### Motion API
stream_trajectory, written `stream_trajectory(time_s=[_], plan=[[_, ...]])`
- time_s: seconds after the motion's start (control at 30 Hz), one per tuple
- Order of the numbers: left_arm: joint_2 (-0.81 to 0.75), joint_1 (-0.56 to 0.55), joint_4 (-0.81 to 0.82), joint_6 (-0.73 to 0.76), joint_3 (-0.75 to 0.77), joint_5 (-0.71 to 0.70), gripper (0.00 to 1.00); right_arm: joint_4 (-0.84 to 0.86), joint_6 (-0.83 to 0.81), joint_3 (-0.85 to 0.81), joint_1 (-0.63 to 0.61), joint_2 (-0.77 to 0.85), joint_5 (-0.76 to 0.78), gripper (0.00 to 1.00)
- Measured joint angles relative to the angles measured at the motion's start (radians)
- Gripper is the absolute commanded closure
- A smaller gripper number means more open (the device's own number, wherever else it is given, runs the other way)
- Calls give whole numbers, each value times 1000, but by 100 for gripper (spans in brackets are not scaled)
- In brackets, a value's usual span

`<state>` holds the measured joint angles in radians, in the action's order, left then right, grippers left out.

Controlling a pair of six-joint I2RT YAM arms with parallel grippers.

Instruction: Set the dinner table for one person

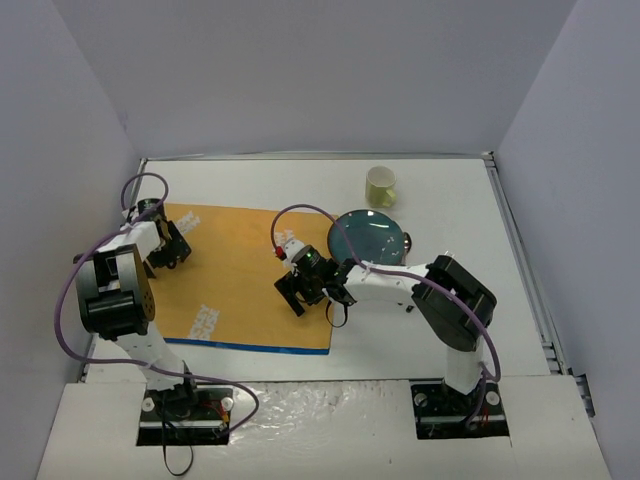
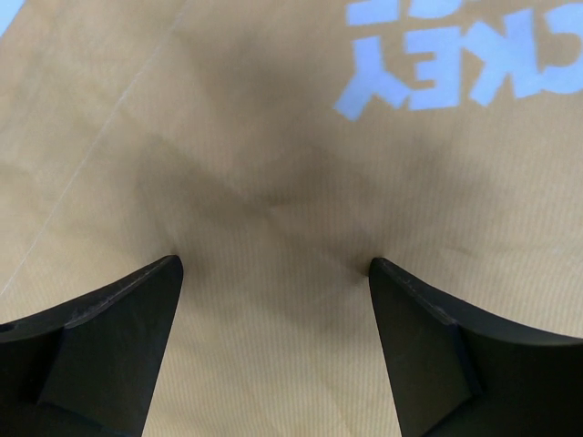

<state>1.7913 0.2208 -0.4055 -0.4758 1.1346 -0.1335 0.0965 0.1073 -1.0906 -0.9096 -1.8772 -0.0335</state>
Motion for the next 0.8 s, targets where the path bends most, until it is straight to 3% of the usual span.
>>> stream_trajectory(time_s=[0.8], plan=[[-181,71,-134,-119,-191,-100,25,-10,42,73,-34,64,0,11]])
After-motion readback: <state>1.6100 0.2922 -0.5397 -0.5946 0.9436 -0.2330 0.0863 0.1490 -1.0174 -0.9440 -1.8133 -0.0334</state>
